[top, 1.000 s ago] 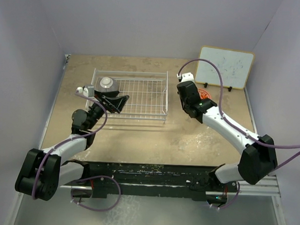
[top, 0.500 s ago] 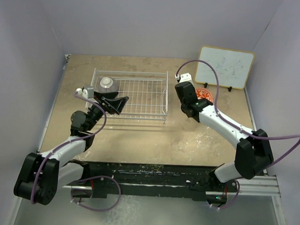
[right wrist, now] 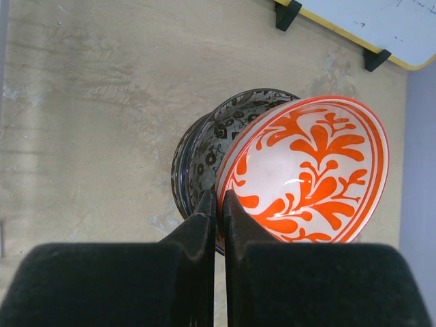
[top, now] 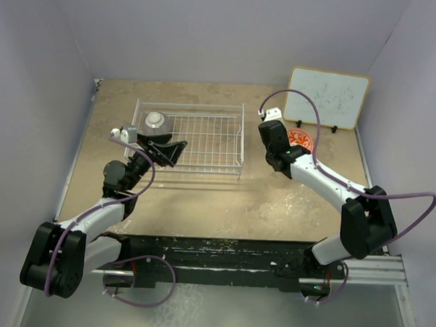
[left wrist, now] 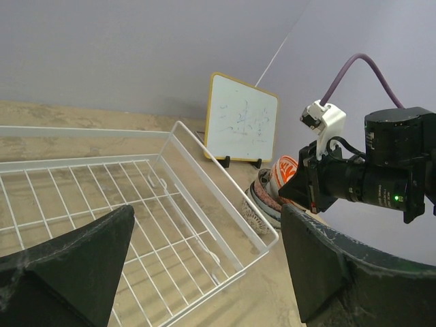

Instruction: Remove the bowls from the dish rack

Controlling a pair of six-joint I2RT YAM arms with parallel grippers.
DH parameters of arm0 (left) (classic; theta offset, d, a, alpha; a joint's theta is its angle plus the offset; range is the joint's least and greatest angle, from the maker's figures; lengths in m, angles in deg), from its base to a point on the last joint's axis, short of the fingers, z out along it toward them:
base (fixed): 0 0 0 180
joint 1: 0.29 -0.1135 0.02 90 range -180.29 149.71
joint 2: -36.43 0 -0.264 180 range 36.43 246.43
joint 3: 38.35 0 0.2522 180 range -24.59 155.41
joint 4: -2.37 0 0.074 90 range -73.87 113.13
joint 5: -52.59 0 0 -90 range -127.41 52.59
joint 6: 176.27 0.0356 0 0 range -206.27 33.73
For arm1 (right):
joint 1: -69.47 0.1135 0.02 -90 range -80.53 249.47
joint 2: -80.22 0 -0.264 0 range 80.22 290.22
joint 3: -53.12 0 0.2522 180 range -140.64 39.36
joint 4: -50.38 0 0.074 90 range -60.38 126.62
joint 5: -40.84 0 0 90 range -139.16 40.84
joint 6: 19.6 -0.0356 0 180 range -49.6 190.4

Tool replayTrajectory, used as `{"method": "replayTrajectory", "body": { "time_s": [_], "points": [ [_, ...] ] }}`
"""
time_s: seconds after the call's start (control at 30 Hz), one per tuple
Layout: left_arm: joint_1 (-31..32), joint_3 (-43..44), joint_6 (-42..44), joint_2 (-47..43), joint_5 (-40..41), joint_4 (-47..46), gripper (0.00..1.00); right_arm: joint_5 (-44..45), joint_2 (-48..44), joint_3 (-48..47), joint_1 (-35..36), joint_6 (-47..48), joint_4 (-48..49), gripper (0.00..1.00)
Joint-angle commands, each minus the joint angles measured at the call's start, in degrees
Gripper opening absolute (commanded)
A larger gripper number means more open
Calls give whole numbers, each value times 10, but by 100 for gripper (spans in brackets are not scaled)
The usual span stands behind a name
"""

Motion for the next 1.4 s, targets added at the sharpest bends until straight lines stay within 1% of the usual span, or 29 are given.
{"method": "replayTrajectory", "body": {
  "time_s": [0.0,0.3,0.5,0.57,0.6,0.67,0.77,0.97,1.13,1.2,1.23,1.3,1.37],
  "points": [
    [1,-4,6,-10,4,-22,90,18,-6,-2,-6,15,40,0],
    [1,-5,13,-13,4,-9,90,3,-20,7,-8,6,57,1],
    [1,-6,7,-2,0,-19,89,-10,-25,6,-8,-2,57,9],
    [2,-7,5,0,-2,-23,89,-13,-24,5,-8,-6,56,20],
    [2,-7,4,0,-2,-24,89,-16,-25,5,-8,-7,56,22],
    [2,-5,5,1,-3,-24,89,-18,-25,3,-8,-9,53,25],
    [1,-4,4,1,-5,-23,89,-14,-29,-5,-8,-15,40,26],
    [1,-2,4,7,-5,-24,89,-24,-66,-7,-8,-29,37,27],
    [1,4,2,17,-3,-21,89,-112,-95,-4,-9,-40,51,27],
    [1,11,-3,22,3,-5,89,-133,-99,-5,-12,-49,57,26],
    [2,17,-3,23,5,5,88,-137,-98,-4,-15,-52,61,24],
    [1,20,-2,24,9,24,88,-137,-96,2,-21,-57,69,15],
    [1,20,-2,21,17,35,88,-136,-93,5,-28,-58,71,11]
  ]
}}
